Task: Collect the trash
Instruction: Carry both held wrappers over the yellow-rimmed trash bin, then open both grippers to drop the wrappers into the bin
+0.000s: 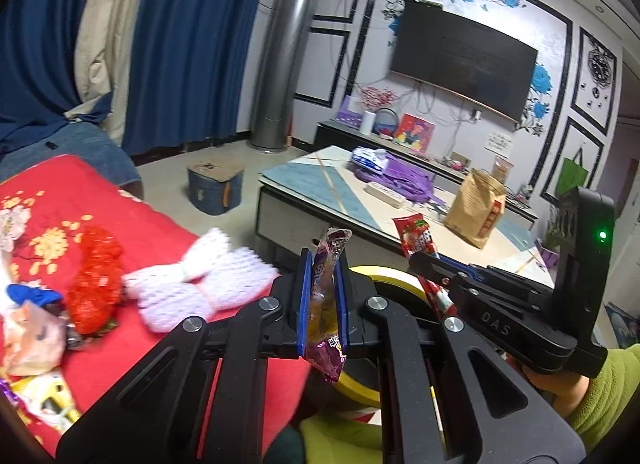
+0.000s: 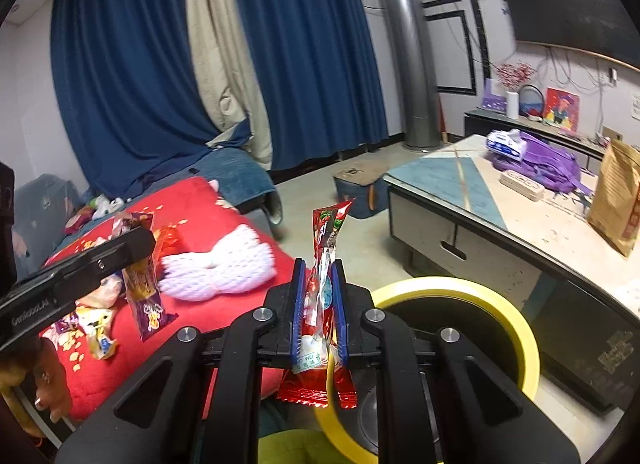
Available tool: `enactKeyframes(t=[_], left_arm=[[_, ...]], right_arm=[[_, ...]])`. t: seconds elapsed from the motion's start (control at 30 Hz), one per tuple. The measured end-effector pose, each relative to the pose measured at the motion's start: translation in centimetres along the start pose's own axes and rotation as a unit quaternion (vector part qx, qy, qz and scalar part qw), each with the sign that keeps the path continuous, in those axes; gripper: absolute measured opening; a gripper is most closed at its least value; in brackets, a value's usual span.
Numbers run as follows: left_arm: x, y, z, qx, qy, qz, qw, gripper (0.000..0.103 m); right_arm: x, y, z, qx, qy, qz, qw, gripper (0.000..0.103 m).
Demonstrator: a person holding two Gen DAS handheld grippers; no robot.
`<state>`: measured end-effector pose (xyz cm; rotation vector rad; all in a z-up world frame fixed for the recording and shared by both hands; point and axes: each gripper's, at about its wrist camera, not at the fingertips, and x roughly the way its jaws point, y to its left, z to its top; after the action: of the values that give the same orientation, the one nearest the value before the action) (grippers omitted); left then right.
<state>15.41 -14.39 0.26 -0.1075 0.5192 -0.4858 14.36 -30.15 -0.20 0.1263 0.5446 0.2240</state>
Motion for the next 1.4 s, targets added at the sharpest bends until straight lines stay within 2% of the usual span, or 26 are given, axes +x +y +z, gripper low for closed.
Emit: enactKeyframes(t=[0.37,0.73,1.17,1.4], left_arm=[[4.4,-3.4,-1.5,0.022,0.032,-0.052,0.9979,0.006],[8.9,-5.4,-2.9,0.041,0.064,-0.08,0.9939,0.006],[13.6,-5.3,-4.5,0.03,0.117,-0.089,0.9886,0.007],[14.6,-5.1,-4.7,0.031,0.125,-0.089,0.9877,0.007]], right_arm=[[-0.2,-5.3,-1.0,0.036,0.002,-0.058,0.998,0.013],[1.6,-8.6,-2.7,0.06,0.032,-0.087,0.994,0.013],[3.1,-10.8,-3.8,0.089,0.072,-0.101,0.988,0.015],[3.4,-11.5,-4.0,0.107,0.081,-0.107,0.985,0.016]])
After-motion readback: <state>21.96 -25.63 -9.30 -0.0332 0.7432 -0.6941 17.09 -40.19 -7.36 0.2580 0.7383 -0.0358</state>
